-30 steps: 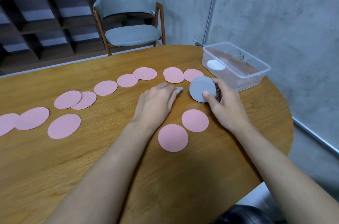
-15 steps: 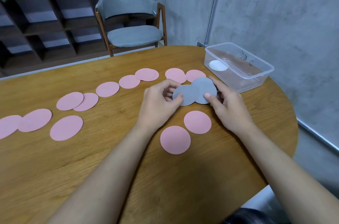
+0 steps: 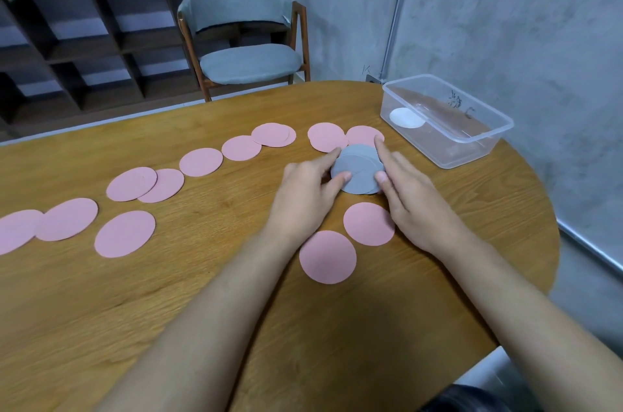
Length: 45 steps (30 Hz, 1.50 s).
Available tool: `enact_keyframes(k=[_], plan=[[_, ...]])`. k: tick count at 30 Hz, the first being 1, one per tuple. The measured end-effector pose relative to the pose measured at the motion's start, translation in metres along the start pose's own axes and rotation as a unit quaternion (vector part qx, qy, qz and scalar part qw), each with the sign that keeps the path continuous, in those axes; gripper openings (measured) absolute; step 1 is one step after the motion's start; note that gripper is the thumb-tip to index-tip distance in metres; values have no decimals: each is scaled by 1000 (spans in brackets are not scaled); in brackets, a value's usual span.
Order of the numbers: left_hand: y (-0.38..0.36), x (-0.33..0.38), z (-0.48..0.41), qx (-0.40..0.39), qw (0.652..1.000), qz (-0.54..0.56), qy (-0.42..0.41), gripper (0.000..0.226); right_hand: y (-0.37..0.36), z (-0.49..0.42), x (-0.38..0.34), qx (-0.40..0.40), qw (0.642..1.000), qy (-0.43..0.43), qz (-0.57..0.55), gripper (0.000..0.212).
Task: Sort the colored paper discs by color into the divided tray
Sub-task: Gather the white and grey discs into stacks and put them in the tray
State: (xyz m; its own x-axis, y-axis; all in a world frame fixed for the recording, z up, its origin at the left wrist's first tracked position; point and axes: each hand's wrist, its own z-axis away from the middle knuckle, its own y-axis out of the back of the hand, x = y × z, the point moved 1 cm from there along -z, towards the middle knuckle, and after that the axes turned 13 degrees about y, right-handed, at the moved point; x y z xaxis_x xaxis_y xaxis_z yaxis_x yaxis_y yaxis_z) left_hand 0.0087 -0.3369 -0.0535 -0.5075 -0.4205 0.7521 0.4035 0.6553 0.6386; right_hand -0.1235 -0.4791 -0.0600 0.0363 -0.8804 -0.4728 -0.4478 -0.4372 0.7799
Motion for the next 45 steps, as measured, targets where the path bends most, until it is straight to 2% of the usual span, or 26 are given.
enact_keyframes(k=[5, 10, 14, 19, 22, 28, 37, 45], plan=[[-11, 8, 5, 29, 998, -37, -28, 49, -4, 0, 0, -21, 999, -4, 31, 70], [-5, 11, 7, 30, 998, 45, -43, 49, 3, 2, -3, 46, 999, 2, 25, 45], [-5, 11, 7, 38, 997, 38, -56, 50, 2, 2, -3, 31, 999, -2, 17, 45], [-3, 9, 9, 31, 998, 47, -42, 51, 1, 2, -3, 35, 999, 0, 22, 43], [-1, 7, 10, 19, 995, 99, -29, 47, 4, 3, -1, 68, 997, 17, 18, 39], [21, 0, 19, 1, 984, 177, 12, 35, 14, 4, -16, 80, 995, 8, -67, 36], [121, -26, 77, 1, 990, 128, 53, 31, 0, -9, -102, 11, 990, 37, -135, 33], [219, -67, 159, 66, 986, 122, 89, 29, -51, -30, -210, -26, 974, 102, -199, 32]])
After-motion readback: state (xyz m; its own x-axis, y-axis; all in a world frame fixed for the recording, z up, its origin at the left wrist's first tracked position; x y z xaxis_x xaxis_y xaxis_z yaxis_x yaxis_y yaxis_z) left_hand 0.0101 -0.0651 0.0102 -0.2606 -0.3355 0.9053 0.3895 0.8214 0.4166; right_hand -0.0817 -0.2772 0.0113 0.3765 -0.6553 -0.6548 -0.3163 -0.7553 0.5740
